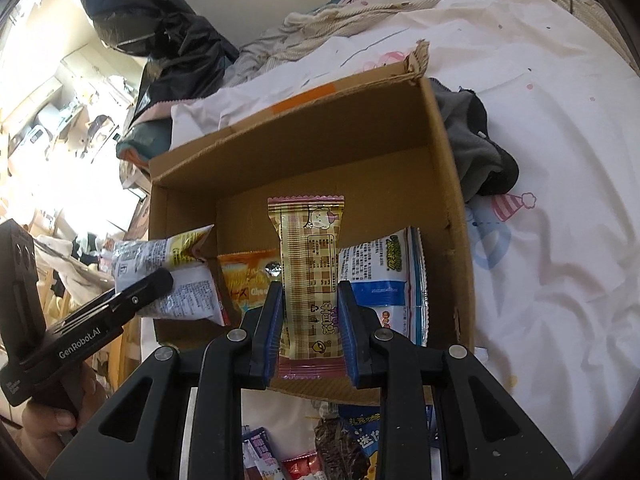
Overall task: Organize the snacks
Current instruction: 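Lower the white-red bag into the box with left tool while right tool lowers wafer bar, then open both tools in the box and withdraw them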
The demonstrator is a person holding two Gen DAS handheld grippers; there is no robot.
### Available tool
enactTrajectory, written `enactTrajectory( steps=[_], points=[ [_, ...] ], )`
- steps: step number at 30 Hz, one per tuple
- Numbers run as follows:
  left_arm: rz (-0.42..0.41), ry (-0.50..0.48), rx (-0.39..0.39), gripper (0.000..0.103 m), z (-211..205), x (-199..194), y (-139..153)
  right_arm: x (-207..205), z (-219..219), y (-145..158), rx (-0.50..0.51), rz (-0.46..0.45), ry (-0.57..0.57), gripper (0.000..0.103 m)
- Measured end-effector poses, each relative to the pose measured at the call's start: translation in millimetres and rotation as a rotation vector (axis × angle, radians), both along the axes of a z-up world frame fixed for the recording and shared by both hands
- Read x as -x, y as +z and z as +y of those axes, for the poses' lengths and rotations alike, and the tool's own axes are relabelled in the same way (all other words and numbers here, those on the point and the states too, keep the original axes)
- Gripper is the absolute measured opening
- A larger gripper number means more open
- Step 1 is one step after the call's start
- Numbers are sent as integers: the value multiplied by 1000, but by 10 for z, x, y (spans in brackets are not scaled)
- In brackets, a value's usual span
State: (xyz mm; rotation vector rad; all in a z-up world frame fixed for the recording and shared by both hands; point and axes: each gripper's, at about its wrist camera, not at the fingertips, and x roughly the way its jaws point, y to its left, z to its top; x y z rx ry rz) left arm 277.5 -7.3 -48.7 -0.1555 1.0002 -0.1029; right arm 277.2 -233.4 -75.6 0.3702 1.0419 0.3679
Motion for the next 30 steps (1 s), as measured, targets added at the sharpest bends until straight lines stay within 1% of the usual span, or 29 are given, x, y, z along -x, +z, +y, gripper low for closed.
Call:
enactTrajectory(
  steps=[6, 14, 19, 21, 24, 25, 26, 27, 28, 29, 30],
  points=[
    [1, -16, -6, 31, -37, -3, -9, -36, 87, -56, 1, 29, 22, 28],
    [-5, -22, -1, 31, -74, 17, 0, -22, 114, -80, 1, 42, 35, 30],
    [-14, -36, -22, 31, -100, 26, 2, -28, 114, -89, -7, 48, 36, 30],
    [-22, -38, -36, 33, -116, 37, 14, -32, 122, -82, -11, 45, 40, 30],
    [-34, -42, -45, 43, -131, 53, 32, -37, 122, -65, -16, 35, 41, 31],
    [-35, -41, -46, 51, -129, 56, 37, -36, 113, -56, -23, 30, 39, 31],
    [-38, -35, -51, 62, -125, 62, 47, -38, 110, -48, -28, 27, 38, 31],
    [-43, -28, -55, 68, -113, 58, 57, -39, 106, -40, -30, 24, 38, 31],
    [-52, -20, -61, 78, -103, 67, 75, -39, 95, -31, -30, 20, 35, 31],
    [-71, -4, -71, 87, -89, 82, 104, -39, 84, -24, -30, 19, 31, 37],
    [-85, 7, -82, 89, -79, 91, 129, -42, 77, -19, -31, 19, 25, 53]
  ],
)
